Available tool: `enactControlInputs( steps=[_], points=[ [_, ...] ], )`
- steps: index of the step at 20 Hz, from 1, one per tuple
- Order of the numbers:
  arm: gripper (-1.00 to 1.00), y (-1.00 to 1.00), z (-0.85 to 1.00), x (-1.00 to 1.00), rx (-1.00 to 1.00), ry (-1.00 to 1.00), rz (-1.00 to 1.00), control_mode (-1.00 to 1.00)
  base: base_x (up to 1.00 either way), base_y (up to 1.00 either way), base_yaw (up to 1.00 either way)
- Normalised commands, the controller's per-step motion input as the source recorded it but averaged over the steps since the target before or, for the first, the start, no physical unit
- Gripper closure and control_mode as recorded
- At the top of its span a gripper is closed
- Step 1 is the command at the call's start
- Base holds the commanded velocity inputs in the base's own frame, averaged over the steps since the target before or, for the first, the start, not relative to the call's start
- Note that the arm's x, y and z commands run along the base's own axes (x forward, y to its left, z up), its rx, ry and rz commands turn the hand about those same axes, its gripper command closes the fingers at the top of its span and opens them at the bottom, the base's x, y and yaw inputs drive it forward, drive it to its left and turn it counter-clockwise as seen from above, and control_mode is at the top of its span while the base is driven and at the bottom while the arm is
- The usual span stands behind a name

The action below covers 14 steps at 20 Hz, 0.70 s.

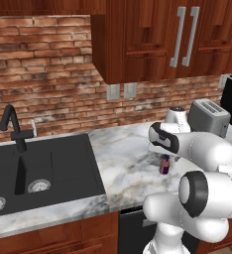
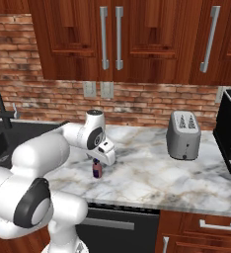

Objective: There is a wine glass and glass cup on the dining counter. Place the wine bottle next to the wine glass and the juice bottle next to the glass cup.

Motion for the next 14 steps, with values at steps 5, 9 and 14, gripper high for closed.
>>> enactControlInputs(
  steps=[5,9,14],
  points=[
    [-1.00,0.00,-0.02,0.18,0.00,0.00,0.00,-1.00,0.00,0.00,0.00],
    [-1.00,0.02,-0.04,0.05,0.00,0.03,-0.01,-1.00,0.00,0.00,0.00],
    [-1.00,0.04,-0.05,-0.05,0.00,0.01,-0.05,-1.00,0.00,0.00,0.00]
  ],
)
